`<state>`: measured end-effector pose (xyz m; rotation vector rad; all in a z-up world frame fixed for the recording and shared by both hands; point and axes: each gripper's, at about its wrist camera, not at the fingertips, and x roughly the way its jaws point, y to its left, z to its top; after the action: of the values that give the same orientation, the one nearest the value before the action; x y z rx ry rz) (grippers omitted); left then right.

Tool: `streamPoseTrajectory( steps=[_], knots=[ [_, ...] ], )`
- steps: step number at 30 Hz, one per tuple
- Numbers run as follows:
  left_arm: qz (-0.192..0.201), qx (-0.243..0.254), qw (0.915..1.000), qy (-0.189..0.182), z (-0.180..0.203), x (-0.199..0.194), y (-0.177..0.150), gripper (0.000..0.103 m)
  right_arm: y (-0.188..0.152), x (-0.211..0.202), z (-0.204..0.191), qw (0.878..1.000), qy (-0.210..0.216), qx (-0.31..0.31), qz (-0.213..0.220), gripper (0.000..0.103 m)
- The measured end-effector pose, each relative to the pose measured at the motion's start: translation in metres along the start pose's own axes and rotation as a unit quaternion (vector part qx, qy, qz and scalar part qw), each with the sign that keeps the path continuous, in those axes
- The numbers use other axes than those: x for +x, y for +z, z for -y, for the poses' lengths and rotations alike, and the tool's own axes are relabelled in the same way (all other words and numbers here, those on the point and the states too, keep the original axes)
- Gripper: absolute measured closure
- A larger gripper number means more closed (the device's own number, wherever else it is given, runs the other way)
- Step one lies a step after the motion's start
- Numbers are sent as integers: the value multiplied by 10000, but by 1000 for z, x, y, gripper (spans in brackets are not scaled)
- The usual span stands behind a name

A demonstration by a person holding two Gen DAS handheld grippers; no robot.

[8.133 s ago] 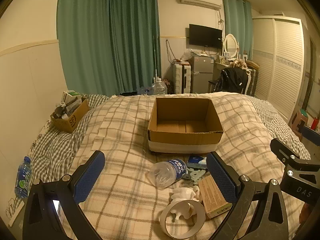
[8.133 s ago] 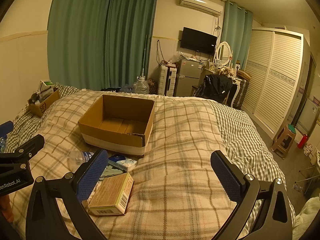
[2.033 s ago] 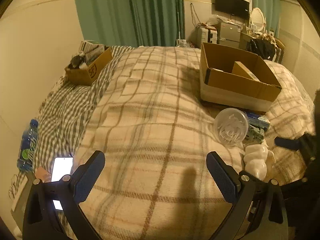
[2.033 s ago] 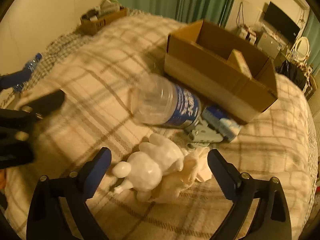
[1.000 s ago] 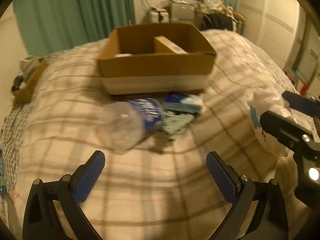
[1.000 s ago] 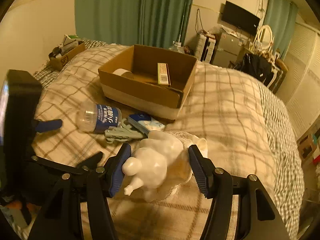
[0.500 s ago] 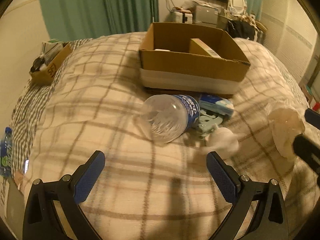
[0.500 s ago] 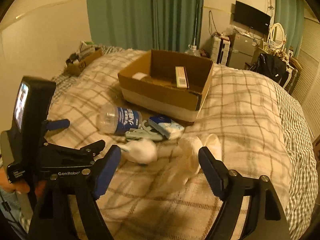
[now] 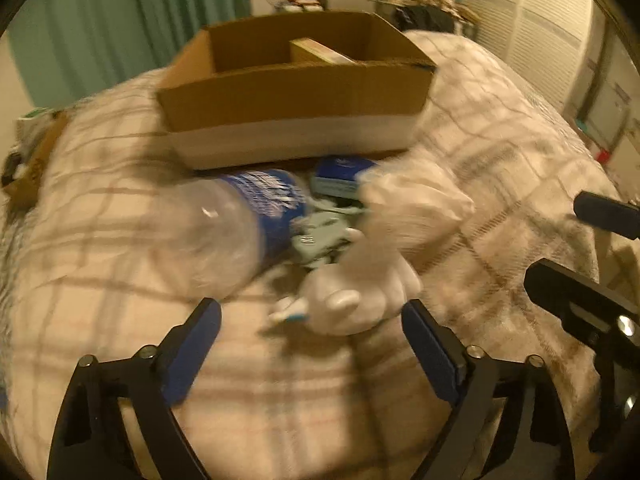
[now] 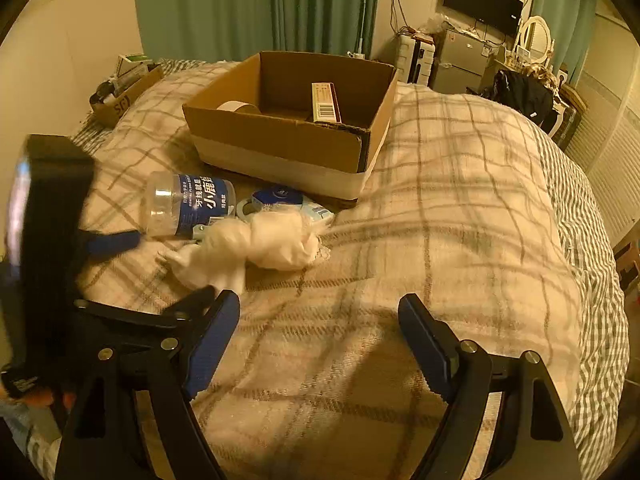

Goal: Organize objects
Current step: 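Grasp the white figurine with the left tool while the right tool grasps the lace cloth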

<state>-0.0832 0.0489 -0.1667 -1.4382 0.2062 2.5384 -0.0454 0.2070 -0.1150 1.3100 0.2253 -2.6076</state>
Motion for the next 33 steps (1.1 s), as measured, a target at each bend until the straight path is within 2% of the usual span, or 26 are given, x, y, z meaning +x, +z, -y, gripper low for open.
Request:
streamPoseTrajectory(
  steps=[1, 2, 3, 5, 9, 15, 18, 20, 21, 25, 30, 32, 33],
  knots=[
    [-27, 50, 9999, -122, 2, 2, 0, 26, 0, 0, 1, 10000, 19, 28, 11, 22],
    [-86, 155, 9990, -401, 7, 6, 0, 38, -1, 0, 2, 10000, 23, 48, 12, 22],
    [-112, 198, 9985, -490, 9, 8, 0, 46, -1, 0, 2, 10000, 23, 58, 11, 22],
    [-108, 276, 9982, -518, 12, 9, -2, 46, -1, 0, 3, 10000, 24, 86, 11, 22],
    [98, 52, 9991, -416, 3, -8, -4, 47, -2, -2, 4, 9999, 18, 109, 39, 22],
    [655, -329, 9973, 71, -21, -56, -8, 47, -1, -2, 1, 10000, 49, 50, 41, 22],
    [932, -506, 9939, 311, -36, -73, -5, 47, 5, 1, -7, 9999, 140, -95, -18, 22],
    [1110, -540, 9904, 615, -47, -80, -2, 47, 10, 5, -14, 9995, 204, -231, -56, 21],
    [1161, -544, 9888, 765, -52, -83, -2, 47, 15, 10, -19, 9990, 257, -343, -115, 20],
    [1144, -679, 9874, 858, -63, -80, -7, 47, 32, 42, -45, 9955, 461, -683, -471, 18],
    [1037, -768, 9879, 864, -69, -70, -14, 47, 33, 95, -58, 9903, 122, -702, -1194, 18],
    [1008, -798, 9889, 750, -70, -67, -15, 47, 31, 102, -59, 9895, -83, -706, -1258, 32],
    [995, -807, 9892, 715, -70, -65, -16, 47, 30, 99, -59, 9902, -103, -708, -1201, 47]
  ],
)
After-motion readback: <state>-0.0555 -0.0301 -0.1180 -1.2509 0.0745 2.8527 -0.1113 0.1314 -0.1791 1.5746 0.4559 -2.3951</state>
